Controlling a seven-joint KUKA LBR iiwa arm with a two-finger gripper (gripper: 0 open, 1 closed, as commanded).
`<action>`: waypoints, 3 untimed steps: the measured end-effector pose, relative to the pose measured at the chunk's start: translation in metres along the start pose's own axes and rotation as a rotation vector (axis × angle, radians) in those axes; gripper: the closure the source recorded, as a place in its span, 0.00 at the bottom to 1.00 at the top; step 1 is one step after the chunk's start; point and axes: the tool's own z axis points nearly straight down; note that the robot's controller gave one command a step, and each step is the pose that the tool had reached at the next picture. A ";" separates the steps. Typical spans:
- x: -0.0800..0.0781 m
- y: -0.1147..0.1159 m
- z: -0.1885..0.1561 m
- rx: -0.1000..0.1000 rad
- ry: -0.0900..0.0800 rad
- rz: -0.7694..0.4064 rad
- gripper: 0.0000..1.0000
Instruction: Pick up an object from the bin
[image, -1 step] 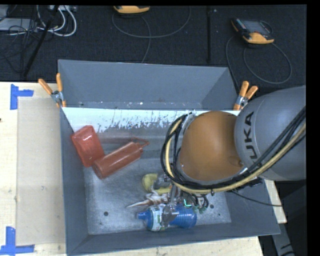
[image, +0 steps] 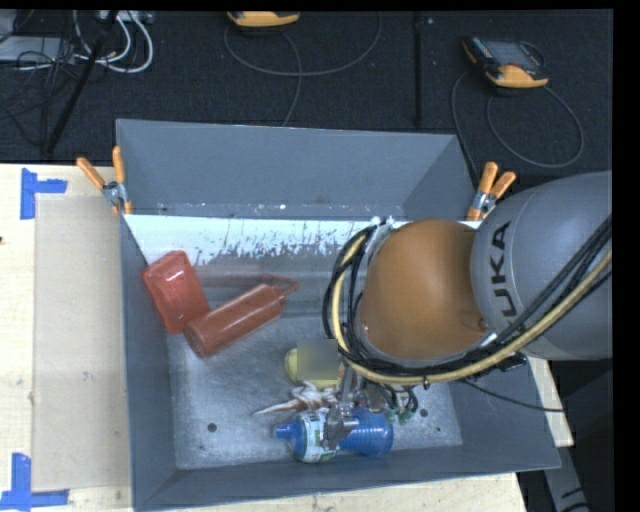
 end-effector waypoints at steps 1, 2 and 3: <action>-0.021 0.026 0.047 0.000 -0.004 -0.088 0.00; -0.051 0.014 0.103 -0.001 -0.002 -0.183 1.00; -0.051 0.014 0.103 -0.001 -0.002 -0.182 1.00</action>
Offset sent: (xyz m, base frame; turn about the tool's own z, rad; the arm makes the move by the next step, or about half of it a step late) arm 0.0501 0.0141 -0.1027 -0.1855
